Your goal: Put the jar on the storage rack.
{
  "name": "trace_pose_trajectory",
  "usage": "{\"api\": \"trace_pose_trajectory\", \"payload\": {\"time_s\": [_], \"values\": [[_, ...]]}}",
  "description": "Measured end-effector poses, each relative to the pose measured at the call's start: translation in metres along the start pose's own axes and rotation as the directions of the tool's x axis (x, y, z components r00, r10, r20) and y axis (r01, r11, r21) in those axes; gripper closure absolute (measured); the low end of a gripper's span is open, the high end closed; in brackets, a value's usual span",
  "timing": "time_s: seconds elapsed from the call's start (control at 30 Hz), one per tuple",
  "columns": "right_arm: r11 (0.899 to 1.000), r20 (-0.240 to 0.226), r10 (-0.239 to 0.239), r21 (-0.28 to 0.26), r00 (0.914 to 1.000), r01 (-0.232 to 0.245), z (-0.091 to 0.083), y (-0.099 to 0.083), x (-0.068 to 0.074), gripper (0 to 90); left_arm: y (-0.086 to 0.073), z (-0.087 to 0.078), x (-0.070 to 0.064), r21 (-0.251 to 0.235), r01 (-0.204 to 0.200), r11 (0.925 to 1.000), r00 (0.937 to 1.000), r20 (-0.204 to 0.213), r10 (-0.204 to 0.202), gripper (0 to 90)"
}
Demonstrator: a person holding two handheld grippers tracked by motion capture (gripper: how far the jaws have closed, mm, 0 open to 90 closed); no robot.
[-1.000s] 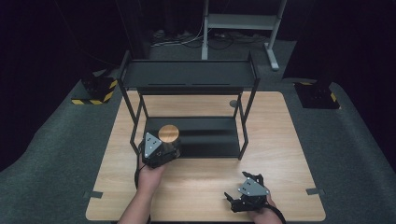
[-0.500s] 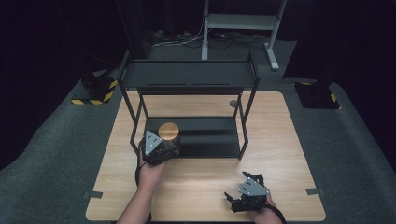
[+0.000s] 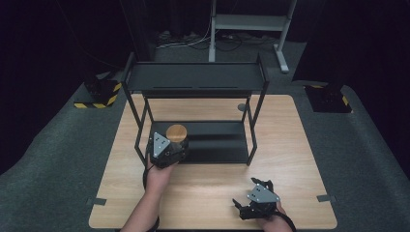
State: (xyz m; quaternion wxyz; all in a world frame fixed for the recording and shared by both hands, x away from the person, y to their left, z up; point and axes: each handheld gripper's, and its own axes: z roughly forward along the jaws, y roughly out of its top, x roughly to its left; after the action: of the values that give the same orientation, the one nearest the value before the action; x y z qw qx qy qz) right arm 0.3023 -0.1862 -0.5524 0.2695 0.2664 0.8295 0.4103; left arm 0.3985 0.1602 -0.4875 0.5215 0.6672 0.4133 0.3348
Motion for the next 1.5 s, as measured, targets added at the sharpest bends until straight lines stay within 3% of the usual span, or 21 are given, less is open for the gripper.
{"api": "trace_pose_trajectory", "payload": {"time_s": [1.5], "values": [[1.0,0.001,0.002,-0.004,1.0,-0.002,-0.001,0.0,0.0,0.0,-0.006,0.031,-0.004,0.031,0.024,0.9992,0.9997,-0.01,-0.023,26.6]]}}
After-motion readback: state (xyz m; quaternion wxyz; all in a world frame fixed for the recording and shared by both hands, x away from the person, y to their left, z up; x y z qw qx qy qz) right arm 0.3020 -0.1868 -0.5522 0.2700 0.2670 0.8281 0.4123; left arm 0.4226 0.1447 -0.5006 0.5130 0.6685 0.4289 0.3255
